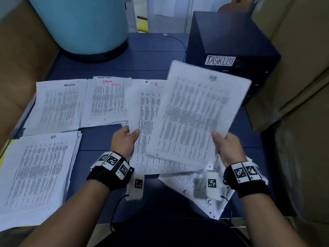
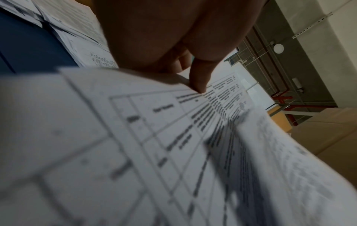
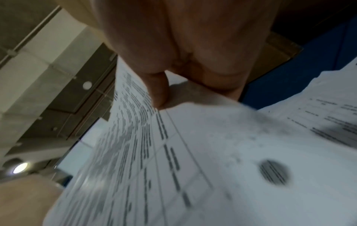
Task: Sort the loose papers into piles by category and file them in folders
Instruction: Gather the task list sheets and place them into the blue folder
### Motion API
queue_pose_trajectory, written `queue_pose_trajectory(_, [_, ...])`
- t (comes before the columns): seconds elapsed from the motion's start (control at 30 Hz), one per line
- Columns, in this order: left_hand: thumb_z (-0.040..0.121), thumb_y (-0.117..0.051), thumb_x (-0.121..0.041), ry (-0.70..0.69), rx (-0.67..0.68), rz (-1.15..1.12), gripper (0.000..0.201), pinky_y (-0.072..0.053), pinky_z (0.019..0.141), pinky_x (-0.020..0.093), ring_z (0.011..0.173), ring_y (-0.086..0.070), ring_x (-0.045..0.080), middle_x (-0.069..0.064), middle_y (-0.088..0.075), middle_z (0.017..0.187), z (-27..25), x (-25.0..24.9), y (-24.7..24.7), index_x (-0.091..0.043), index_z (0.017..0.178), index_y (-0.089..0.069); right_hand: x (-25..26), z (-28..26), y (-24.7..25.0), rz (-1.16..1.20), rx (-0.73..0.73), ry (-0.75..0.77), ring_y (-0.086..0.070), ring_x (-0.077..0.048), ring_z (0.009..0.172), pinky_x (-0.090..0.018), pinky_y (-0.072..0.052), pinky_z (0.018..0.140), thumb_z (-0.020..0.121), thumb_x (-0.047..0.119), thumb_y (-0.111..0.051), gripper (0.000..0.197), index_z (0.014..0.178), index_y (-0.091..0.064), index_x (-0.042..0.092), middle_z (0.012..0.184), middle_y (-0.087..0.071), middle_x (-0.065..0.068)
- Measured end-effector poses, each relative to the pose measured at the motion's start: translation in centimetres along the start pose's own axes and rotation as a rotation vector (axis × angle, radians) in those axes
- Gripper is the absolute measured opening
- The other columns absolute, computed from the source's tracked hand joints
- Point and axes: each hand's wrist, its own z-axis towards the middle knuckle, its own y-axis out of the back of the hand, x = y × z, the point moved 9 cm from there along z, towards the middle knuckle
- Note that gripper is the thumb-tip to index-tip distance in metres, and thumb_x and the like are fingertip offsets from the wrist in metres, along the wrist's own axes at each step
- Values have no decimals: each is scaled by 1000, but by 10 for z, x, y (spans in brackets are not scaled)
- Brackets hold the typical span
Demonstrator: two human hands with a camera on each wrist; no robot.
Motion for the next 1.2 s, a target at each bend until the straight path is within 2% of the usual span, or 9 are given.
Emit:
queue_pose_trajectory(0.13, [84, -71, -15, -20, 54, 13, 16, -50, 95, 47, 103, -66, 31, 10, -73, 101, 2, 8, -2, -10, 98, -68, 6, -15, -33, -116, 160, 54, -69, -14, 89, -35, -53, 83, 97, 19, -58, 16, 109, -67, 17, 97, -74, 4])
queue_pose_trajectory(0.3, [68, -69, -60, -4, 51, 85, 85, -40, 105, 55, 120, -57, 29, 6, -63, 126, 13, 29, 10, -10, 134, -50, 11, -14, -35, -69, 144, 85, -69, -10, 90, -36, -53, 89, 96, 7, -57, 23, 116, -63, 16, 98, -73, 6])
queue_pose_trajectory(0.37, [77, -68, -48, 12, 31, 42, 68, -51, 93, 45, 98, -66, 14, 7, -67, 115, 9, 24, 11, -8, 130, -53, 10, -10, -31, -32, 114, 86, -68, -15, 95, -35, -54, 86, 96, 5, -56, 24, 116, -64, 15, 104, -72, 1])
queue_pose_trajectory(0.47, [92, -56, -21, -32, 54, 79, 16, -55, 76, 41, 76, -65, 21, 13, -72, 93, 1, 9, 3, -15, 103, -66, 13, -3, -18, 57, 14, 104, -67, -10, 84, -29, -52, 76, 96, 3, -55, 20, 110, -62, 16, 94, -69, 5])
queue_pose_trajectory(0.57, [98, -46, -6, -29, 21, 75, 24, -51, 63, 24, 69, -66, 12, 2, -72, 87, 1, 6, 5, -17, 108, -64, 10, 4, 10, 180, -151, 87, -56, -2, 55, -24, -44, 57, 100, 8, -51, 11, 106, -56, 15, 74, -57, 2])
queue_pose_trajectory(0.73, [94, -51, 0, -37, 22, 90, 29, -55, 84, 40, 88, -71, 19, 0, -73, 100, 3, 4, 12, -12, 118, -61, 2, 10, 35, 307, -200, 43, -64, -18, 84, -41, -49, 87, 99, 2, -50, 24, 106, -59, 23, 95, -67, 2])
queue_pose_trajectory(1.0, [94, -49, 3, -106, 141, 198, 24, -56, 74, 30, 75, -69, 13, 3, -74, 87, -5, -9, -7, -12, 106, -63, 8, -3, -5, 105, 133, 78, -65, -18, 106, -44, -48, 97, 98, 1, -49, 30, 112, -61, 25, 110, -70, 5])
queue_pose_trajectory(1.1, [93, -49, 1, -85, 179, 151, 33, -50, 94, 49, 97, -67, 29, 7, -73, 100, -4, -4, -12, -24, 99, -70, 7, -12, -24, 39, 225, 90, -69, -8, 93, -34, -53, 87, 98, -1, -50, 31, 113, -62, 23, 101, -73, 8])
queue_pose_trajectory(1.2, [87, -57, -37, -46, 151, 93, 29, -42, 103, 54, 113, -61, 31, 10, -68, 117, 2, 10, -4, -25, 111, -69, 7, -21, -34, -27, 234, 97, -68, 0, 69, -21, -55, 69, 96, -1, -51, 29, 121, -60, 11, 90, -72, 7])
